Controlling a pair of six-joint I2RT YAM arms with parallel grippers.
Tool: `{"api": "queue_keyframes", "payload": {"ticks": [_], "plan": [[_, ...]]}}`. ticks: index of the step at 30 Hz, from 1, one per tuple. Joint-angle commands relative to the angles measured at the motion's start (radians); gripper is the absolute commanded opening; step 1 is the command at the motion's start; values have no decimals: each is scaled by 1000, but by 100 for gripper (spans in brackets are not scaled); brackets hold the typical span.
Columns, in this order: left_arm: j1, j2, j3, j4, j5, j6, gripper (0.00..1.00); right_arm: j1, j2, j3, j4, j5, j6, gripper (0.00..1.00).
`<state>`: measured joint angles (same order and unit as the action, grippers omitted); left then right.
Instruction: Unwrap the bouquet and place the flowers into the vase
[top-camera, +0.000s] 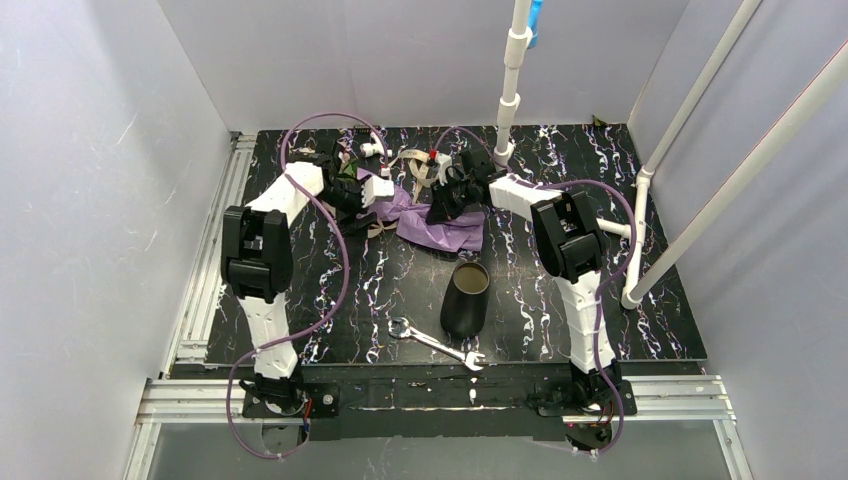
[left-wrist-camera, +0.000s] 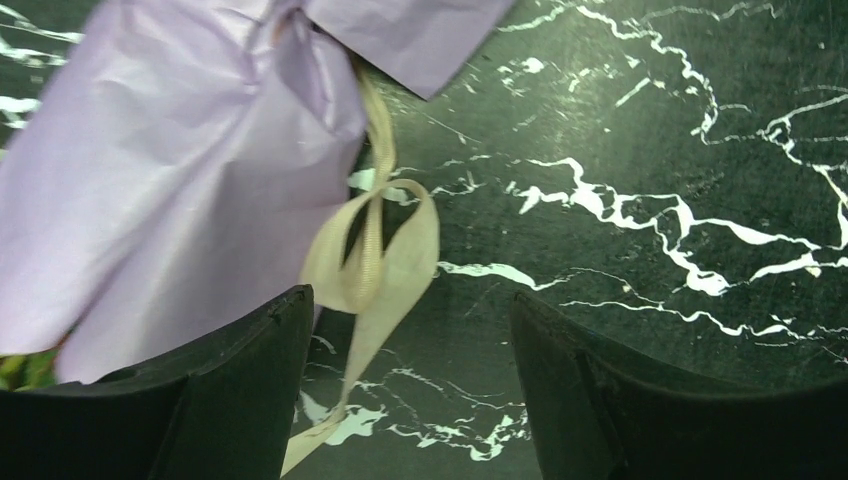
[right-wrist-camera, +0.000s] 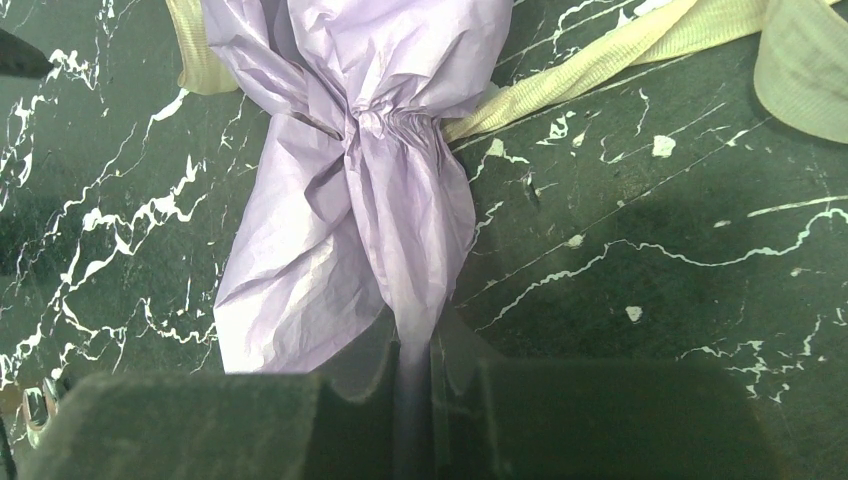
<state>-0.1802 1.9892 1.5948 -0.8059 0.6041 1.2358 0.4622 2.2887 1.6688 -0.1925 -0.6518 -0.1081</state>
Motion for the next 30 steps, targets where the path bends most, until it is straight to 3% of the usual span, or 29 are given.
{"api": "queue_keyframes", "payload": {"ticks": [1, 5, 8, 10, 11, 12, 20, 24, 30], "plan": [[-5, 35, -18, -4, -59, 33, 69, -28, 76, 3, -127, 110, -27, 1], [-11, 61, -24, 57, -73, 5, 67, -28, 84, 15, -132, 109, -25, 1], [-17, 52, -22, 100, -68, -35, 54, -28, 84, 15, -134, 110, -27, 1], [-20, 40, -8, 104, -66, -67, 33, -28, 82, 14, -137, 113, -28, 1], [-21, 31, 1, 103, -69, -85, 7, -28, 82, 14, -137, 114, -29, 1], [-20, 20, 10, 111, -73, -114, 0, -28, 80, 13, -137, 117, -30, 1], [3, -127, 106, 153, -19, -336, 0, -28, 77, 7, -129, 138, -31, 1], [24, -174, 180, 232, -6, -531, 0, -28, 75, 6, -125, 153, -35, 1], [40, -210, 280, 409, -137, -759, 0, -28, 66, -10, -118, 174, -35, 1]]}}
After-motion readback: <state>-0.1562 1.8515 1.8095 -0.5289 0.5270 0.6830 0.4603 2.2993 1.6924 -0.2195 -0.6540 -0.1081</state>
